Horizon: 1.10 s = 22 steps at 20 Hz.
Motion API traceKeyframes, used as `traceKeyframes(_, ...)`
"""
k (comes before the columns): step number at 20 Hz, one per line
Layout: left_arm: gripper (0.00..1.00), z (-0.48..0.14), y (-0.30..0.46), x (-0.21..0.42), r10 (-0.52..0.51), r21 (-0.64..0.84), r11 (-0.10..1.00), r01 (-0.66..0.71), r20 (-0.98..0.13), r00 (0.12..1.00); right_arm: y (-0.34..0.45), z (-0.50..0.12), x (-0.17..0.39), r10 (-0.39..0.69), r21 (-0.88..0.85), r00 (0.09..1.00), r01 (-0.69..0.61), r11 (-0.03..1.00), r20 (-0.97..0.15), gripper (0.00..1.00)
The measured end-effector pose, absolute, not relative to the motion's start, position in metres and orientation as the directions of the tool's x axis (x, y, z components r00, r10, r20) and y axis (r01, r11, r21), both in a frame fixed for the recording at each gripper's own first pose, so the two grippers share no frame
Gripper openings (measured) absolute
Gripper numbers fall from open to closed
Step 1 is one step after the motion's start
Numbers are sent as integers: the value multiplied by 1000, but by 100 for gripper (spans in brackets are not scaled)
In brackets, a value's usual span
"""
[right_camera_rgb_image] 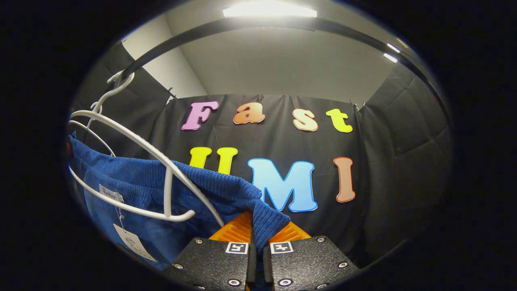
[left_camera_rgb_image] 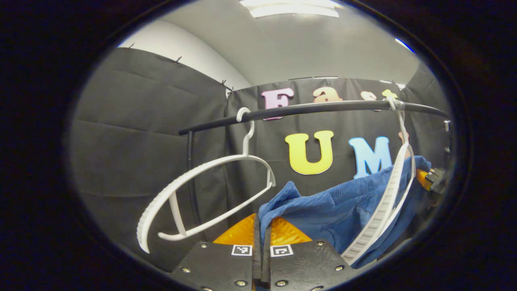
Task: Grasp the clothes on the hanger with both hands and then place them into the laundry hamper below.
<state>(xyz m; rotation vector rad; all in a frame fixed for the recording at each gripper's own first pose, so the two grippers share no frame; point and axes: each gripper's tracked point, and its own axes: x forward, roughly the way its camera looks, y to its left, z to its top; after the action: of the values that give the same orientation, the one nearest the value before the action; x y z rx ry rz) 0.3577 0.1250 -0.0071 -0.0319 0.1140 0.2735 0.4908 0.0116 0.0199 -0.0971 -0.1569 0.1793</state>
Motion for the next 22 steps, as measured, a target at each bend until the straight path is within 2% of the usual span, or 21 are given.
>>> traceKeyframes(1,6,-13,123,356,261,-32,963,-266,-126,957,9,13,498,179,-108,975,-166,980,130,6)
traceKeyframes(2,6,-18,122,354,252,-44,965,-260,-137,958,7,6,502,175,-99,979,-165,981,106,6)
traceKeyframes(3,1,-23,120,353,245,-49,966,-254,-147,958,7,-3,501,174,-87,981,-167,982,83,6)
traceKeyframes(4,6,-28,119,352,241,-50,967,-251,-155,958,8,-12,501,177,-85,982,-172,981,60,6)
traceKeyframes(6,6,-40,120,348,242,-50,966,-253,-167,956,8,-35,489,178,-94,984,-175,980,20,6)
traceKeyframes(7,1,-46,119,343,243,-48,966,-255,-175,954,8,-44,483,183,-94,983,-181,979,5,6)
traceKeyframes(11,1,-66,113,326,237,-48,967,-251,-205,950,7,-74,460,195,-105,980,-199,974,-45,6)
traceKeyframes(17,1,-75,111,323,234,-32,969,-246,-211,949,13,-88,424,225,-98,971,-232,968,-76,6)
traceKeyframes(18,6,-73,111,323,234,-29,969,-245,-211,949,14,-89,417,233,-95,969,-240,966,-80,6)
traceKeyframes(19,1,-72,110,323,231,-26,970,-242,-208,950,15,-89,410,241,-89,967,-248,965,-84,6)
traceKeyframes(20,1,-69,109,323,227,-20,972,-236,-207,952,16,-90,401,248,-83,965,-255,963,-91,6)
traceKeyframes(21,6,-64,107,322,221,-14,973,-229,-200,954,17,-89,391,256,-70,962,-263,962,-95,4)
traceKeyframes(22,6,-63,102,312,214,-13,975,-221,-190,958,20,-86,382,266,-62,959,-272,960,-96,6)
